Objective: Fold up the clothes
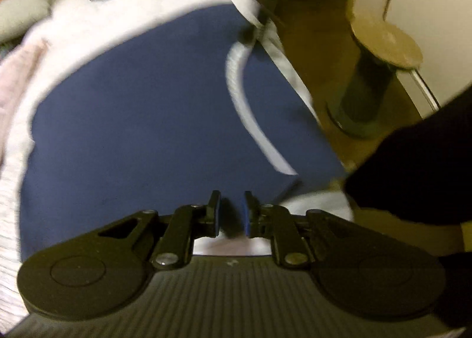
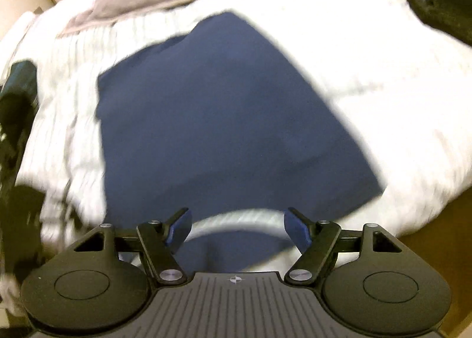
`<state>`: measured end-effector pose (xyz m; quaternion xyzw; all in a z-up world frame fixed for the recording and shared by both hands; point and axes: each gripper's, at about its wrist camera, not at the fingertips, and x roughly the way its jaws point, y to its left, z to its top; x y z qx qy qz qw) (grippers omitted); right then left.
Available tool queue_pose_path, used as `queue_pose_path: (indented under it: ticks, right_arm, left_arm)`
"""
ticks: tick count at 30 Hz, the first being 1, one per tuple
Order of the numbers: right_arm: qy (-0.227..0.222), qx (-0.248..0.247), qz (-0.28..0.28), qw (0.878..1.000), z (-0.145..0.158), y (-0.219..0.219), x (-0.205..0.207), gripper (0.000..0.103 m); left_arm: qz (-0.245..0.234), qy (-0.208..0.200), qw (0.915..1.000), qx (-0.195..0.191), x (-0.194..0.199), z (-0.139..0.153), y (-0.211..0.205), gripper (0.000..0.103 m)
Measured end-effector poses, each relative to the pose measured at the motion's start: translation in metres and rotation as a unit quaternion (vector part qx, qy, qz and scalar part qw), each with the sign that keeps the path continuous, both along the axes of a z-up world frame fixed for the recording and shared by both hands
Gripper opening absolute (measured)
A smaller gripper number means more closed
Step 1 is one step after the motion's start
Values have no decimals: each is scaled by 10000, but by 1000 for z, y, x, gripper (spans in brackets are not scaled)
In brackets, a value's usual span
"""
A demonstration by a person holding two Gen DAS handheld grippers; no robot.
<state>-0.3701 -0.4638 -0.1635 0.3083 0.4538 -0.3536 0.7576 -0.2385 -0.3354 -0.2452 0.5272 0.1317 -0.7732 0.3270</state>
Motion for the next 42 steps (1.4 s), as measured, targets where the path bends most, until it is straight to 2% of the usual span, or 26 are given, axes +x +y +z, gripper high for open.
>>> queue_pose_path:
  ticks: [1, 2, 3, 6, 11, 13, 15, 17, 23, 26, 30, 36, 39, 42]
  right_arm:
    - [-80, -40, 57, 9999, 1, -13, 1, 69]
    - [-182, -50, 129, 9997, 0, -27, 5, 56]
    - [-286, -41, 213, 9994, -3, -41, 9, 54]
    - [-571, 87, 548, 9968, -25, -82, 16, 53]
    - [-310, 282, 762, 9962, -72, -127, -1, 53]
    - [-231, 184, 437, 9986, -72, -139, -19, 53]
    - [-489, 309, 66, 9983, -66, -146, -38, 54]
    - [-733, 393, 47, 9965, -59, -143, -51, 54]
    - [-725, 652, 401, 9944, -79, -107, -75, 53]
    - [-840, 748, 317, 9931, -87, -92, -95, 53]
    - [-651, 868, 300, 9936, -85, -80, -105, 53]
    - [-308, 1046, 292, 9936, -81, -64, -118, 54]
    - [-334, 950, 396, 9941, -66, -59, -117, 54]
    - [-421, 805, 533, 9944, -55, -56, -111, 54]
  left_arm:
    - [5, -50, 9999, 96, -4, -4, 4, 11]
    - [9, -89, 9998, 187, -7, -6, 8, 13]
    - [29, -124, 9996, 266, -10, -6, 11, 13]
    - [252, -189, 9987, 398, -11, 2, 8, 13]
    - [968, -338, 9945, 197, -11, 34, -22, 13]
    - [1200, -453, 9917, 78, -12, 45, -45, 13]
    - [1416, -483, 9887, -41, -11, 50, -71, 13]
    - [1590, -495, 9859, -185, -11, 53, -103, 13]
    - [1605, -366, 9852, -486, -21, 41, -209, 16]
    - [1627, -263, 9853, -449, -23, 20, -254, 16]
    - [1588, -190, 9866, -324, -23, -12, -296, 19]
    - [1301, -431, 9900, -350, -18, -17, -284, 19]
    - [1554, -596, 9859, -172, -8, -5, -266, 19]
    - [1795, -593, 9820, 63, -2, 2, -231, 19]
